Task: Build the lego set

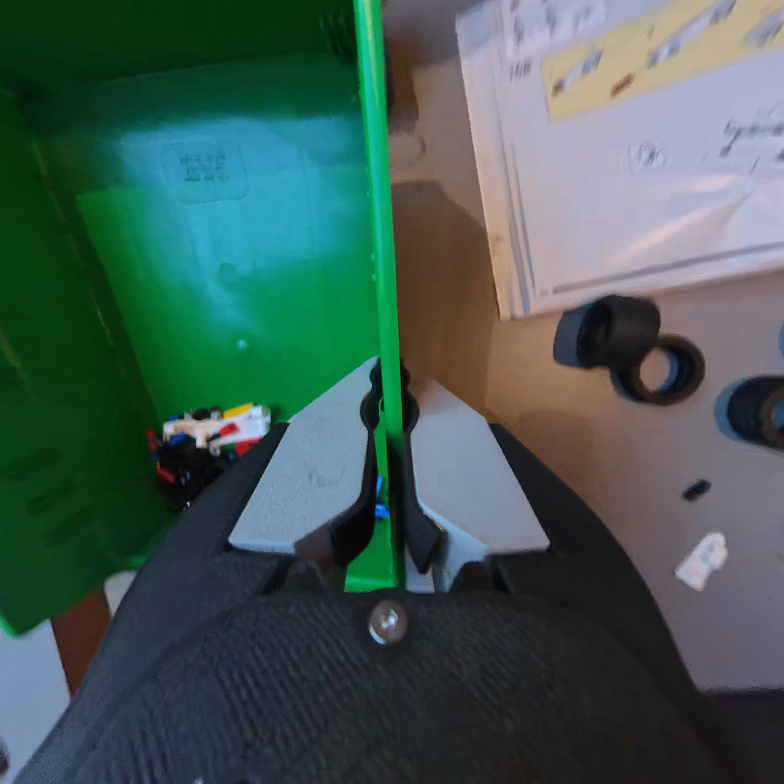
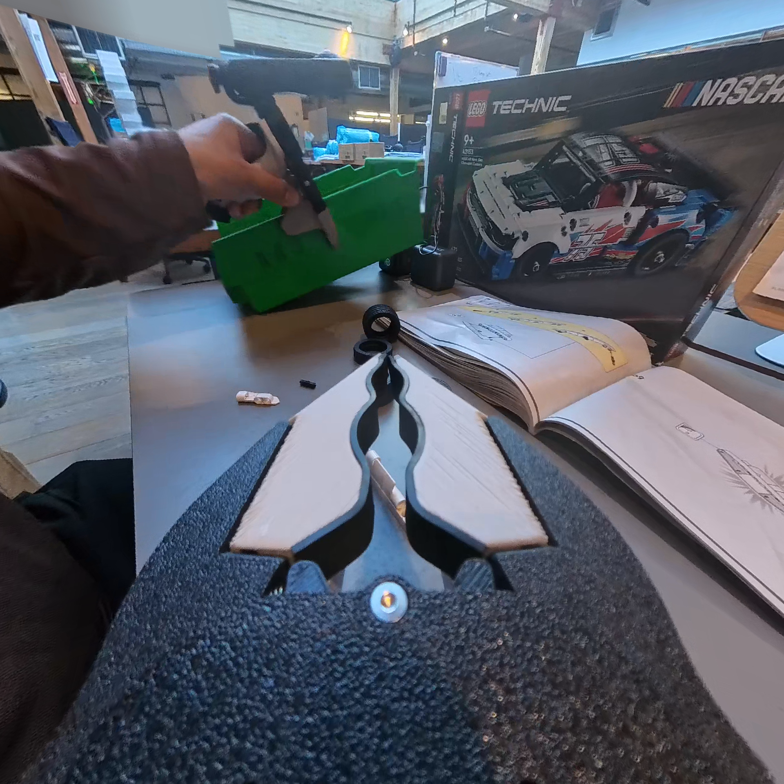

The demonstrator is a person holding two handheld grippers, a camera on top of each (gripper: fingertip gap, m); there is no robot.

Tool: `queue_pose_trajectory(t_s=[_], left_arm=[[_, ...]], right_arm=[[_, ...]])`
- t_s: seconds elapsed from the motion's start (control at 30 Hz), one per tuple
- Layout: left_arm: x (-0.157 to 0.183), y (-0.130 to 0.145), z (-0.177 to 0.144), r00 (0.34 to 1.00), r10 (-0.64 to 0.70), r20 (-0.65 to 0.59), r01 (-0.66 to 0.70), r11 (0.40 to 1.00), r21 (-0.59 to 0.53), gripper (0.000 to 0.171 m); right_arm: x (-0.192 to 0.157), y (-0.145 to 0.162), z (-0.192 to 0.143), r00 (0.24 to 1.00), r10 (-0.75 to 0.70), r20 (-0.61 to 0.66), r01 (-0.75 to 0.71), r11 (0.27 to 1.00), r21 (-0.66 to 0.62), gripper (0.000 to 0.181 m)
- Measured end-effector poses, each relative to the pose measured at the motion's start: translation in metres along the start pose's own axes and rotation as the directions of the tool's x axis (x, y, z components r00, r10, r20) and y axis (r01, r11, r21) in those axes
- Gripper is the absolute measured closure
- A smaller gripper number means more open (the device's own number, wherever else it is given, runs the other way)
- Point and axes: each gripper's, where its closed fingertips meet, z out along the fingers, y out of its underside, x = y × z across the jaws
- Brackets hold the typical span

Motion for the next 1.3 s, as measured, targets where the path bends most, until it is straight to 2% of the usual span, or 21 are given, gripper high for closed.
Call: queue_pose_trajectory(t_s=[0.03,0.1,0.2,0.33,0.5,0.6,0.63,0.73,0.8,0.87,0.93,1.03,1.07,1.1,1.17,1.2,1.3], left_arm=[[0.003,0.009,-0.005,1.0,-0.011,-0.013,0.01,1.0,-0.028,0.17],[0.011,0.02,-0.014,0.997,-0.047,-0.068,0.046,0.999,-0.014,0.17],[0.02,0.034,-0.024,0.994,-0.076,-0.084,0.075,0.997,-0.012,0.17],[0.041,0.054,-0.034,0.994,-0.046,-0.095,0.044,0.999,-0.029,0.169],[0.055,0.084,-0.026,0.997,-0.025,-0.071,0.021,0.998,-0.055,0.168],[0.06,0.082,-0.016,0.995,-0.052,-0.085,0.049,0.998,-0.043,0.168],[0.061,0.072,-0.019,0.995,-0.046,-0.088,0.047,0.999,0.007,0.167],[0.056,0.049,-0.041,0.997,-0.022,-0.077,0.031,0.992,0.121,0.149],[0.054,0.046,-0.07,0.994,0.033,-0.104,-0.015,0.987,0.163,0.137],[0.042,0.063,-0.102,0.987,0.096,-0.129,-0.074,0.983,0.165,0.133],[0.025,0.101,-0.121,0.978,0.122,-0.171,-0.105,0.989,0.104,0.129],[0.016,0.166,-0.113,0.961,0.081,-0.265,-0.088,0.996,-0.014,0.128],[0.025,0.176,-0.11,0.937,0.043,-0.347,-0.048,0.999,-0.004,0.126],[0.037,0.187,-0.108,0.906,0.011,-0.424,-0.02,1.0,-0.016,0.137],[0.048,0.211,-0.098,0.888,0.014,-0.46,-0.049,0.997,-0.064,0.135],[0.048,0.214,-0.092,0.9,0.034,-0.435,-0.061,0.997,-0.05,0.145],[0.059,0.19,-0.083,0.899,0.018,-0.437,0.006,0.999,0.054,0.148]], right_arm=[[0.0,0.0,0.0,1.0,0.003,-0.001,-0.003,1.0,0.0,0.181],[0.0,0.0,0.0,1.0,0.007,0.003,-0.007,1.0,0.003,0.181],[-0.001,-0.002,0.001,1.0,0.012,0.013,-0.012,1.0,0.01,0.181],[-0.003,-0.002,0.001,1.0,0.015,0.021,-0.015,1.0,0.011,0.181],[-0.004,-0.005,-0.002,1.0,0.004,0.02,-0.005,1.0,0.022,0.181],[-0.005,-0.005,-0.001,1.0,0.009,0.026,-0.009,1.0,0.024,0.18],[-0.005,-0.004,-0.001,1.0,0.006,0.027,-0.007,1.0,0.019,0.181],[-0.006,-0.003,-0.001,1.0,-0.007,0.021,0.007,1.0,0.013,0.181],[-0.005,-0.002,-0.002,1.0,-0.012,0.013,0.012,1.0,0.005,0.181],[-0.004,-0.001,-0.004,1.0,-0.011,0.004,0.011,1.0,0.001,0.18],[-0.002,-0.001,-0.005,1.0,-0.008,-0.005,0.008,1.0,0.0,0.181],[0.0,0.001,-0.004,1.0,0.001,-0.007,-0.001,1.0,-0.004,0.181],[0.001,0.001,-0.003,1.0,-0.001,-0.007,0.001,1.0,-0.007,0.181],[0.0,0.002,-0.001,1.0,-0.007,-0.009,0.007,1.0,-0.011,0.181],[-0.001,0.004,0.001,1.0,-0.025,-0.012,0.025,0.999,-0.027,0.18],[-0.002,0.005,0.002,0.999,-0.038,-0.016,0.038,0.999,-0.036,0.18],[-0.005,0.008,0.005,0.996,-0.085,-0.024,0.083,0.995,-0.059,0.18]])
